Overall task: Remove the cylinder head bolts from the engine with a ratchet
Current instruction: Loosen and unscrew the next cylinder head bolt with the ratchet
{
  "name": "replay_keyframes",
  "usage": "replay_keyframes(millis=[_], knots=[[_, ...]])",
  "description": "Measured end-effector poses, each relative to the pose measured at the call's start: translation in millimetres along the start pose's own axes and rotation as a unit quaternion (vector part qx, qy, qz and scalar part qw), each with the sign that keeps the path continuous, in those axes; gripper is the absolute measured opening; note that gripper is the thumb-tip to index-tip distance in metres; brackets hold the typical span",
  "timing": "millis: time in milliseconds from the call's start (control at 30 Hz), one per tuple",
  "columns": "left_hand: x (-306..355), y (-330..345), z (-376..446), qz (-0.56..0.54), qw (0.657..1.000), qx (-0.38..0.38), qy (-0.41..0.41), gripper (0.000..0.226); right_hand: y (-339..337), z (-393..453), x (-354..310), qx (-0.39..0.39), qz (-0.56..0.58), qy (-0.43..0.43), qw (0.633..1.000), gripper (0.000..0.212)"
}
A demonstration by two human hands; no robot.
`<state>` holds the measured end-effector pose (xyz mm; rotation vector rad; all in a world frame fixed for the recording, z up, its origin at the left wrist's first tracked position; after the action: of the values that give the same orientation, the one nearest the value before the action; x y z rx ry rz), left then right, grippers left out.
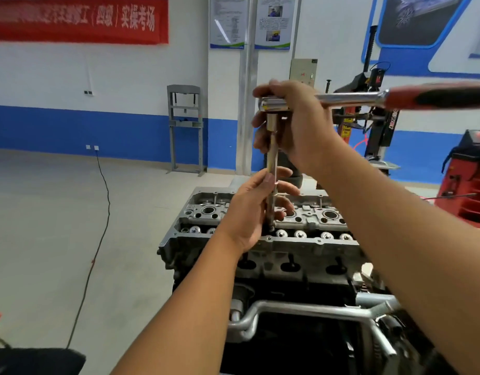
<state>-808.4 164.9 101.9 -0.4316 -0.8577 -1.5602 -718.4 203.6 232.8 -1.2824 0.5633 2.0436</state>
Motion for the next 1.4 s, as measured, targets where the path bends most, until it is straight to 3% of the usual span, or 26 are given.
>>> replay_keyframes(millis=[67, 133, 233, 333, 400, 467, 567, 667, 733, 800, 867, 967, 1067, 1167, 1300, 1400], knots=[[0.1, -1.1, -0.6, -0.016, 1.0, 0.015, 0.007, 0.022, -2.2, -0.3, -2.6, -0.06, 0.09, 0.098, 0.989, 0.026], [-2.5, -0.4, -1.5, 0.026, 0.999, 0.025, 0.032, 0.016, -3.1, -1.6, 2.3, -0.065, 0.162, 0.109, 0.979, 0.028], [-8.2, 1.0, -1.4, 0.087, 0.993, 0.043, 0.071, 0.012, -0.5, -10.7, 10.3, -0.012, 0.144, 0.031, 0.989, 0.024], [-9.9, 5.8, -2.2, 0.116, 0.988, 0.054, 0.086, 0.022, 2.8, -20.3, 15.1, 0.11, 0.034, -0.089, 0.989, 0.017], [-8.5, 5.8, -2.1, 0.106, 0.991, 0.041, 0.065, 0.022, 8.0, -20.8, 15.4, 0.162, -0.029, -0.124, 0.979, 0.019], [-4.6, 2.6, -1.3, 0.058, 0.998, 0.016, 0.015, 0.02, 12.4, -17.3, 11.4, 0.165, -0.018, -0.104, 0.981, 0.014], [0.1, -2.5, -0.1, -0.013, 0.999, 0.026, -0.015, 0.02, 11.0, -13.9, 1.8, 0.093, 0.077, -0.01, 0.993, 0.016], [1.6, 4.8, -0.6, 0.06, 0.995, 0.078, 0.017, 0.018, 10.3, -17.0, 0.2, 0.084, 0.12, 0.01, 0.989, 0.012], [-0.5, 13.5, -3.0, 0.145, 0.982, 0.106, 0.065, 0.012, 18.2, -22.1, 5.3, 0.139, 0.096, -0.037, 0.985, 0.007], [1.2, 20.7, -8.2, 0.207, 0.965, 0.133, 0.094, 0.045, 29.7, -27.4, 11.1, 0.206, 0.02, -0.084, 0.975, 0.013], [5.1, 21.5, -13.5, 0.303, 0.938, 0.137, 0.1, 0.053, 36.5, -30.6, 10.3, 0.241, -0.021, -0.088, 0.966, 0.015], [15.8, 14.1, -15.4, 0.507, 0.851, 0.079, 0.108, 0.032, 28.6, -29.3, -2.0, 0.226, 0.07, -0.049, 0.97, 0.007], [21.3, 6.3, -9.7, 0.605, 0.796, -0.016, 0.001, 0.028, 18.3, -30.9, -9.6, 0.19, 0.096, -0.038, 0.976, 0.004], [18.6, 6.1, -7.4, 0.605, 0.787, -0.086, -0.091, 0.017, 18.7, -31.6, -15.0, 0.179, 0.073, -0.042, 0.98, 0.011], [16.9, 8.0, 1.3, 0.58, 0.808, -0.044, -0.093, 0.015, 20.3, -23.3, -42.6, 0.15, 0.048, -0.073, 0.985, 0.015], [15.2, 8.9, 2.1, 0.584, 0.806, -0.05, -0.084, 0.015, 16.3, -24.5, -47.2, 0.147, 0.053, -0.065, 0.986, 0.013]])
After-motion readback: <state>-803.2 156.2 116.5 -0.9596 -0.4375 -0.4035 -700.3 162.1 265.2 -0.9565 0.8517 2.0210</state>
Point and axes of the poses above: each hand's wrist, its own z-axis towards the middle knuckle, its own y-axis out of the palm, x = y × z, the point moved 1 cm from there along z, towards the middle knuckle, and after that the axes turned 13 degrees about y, right-handed, at the moved point
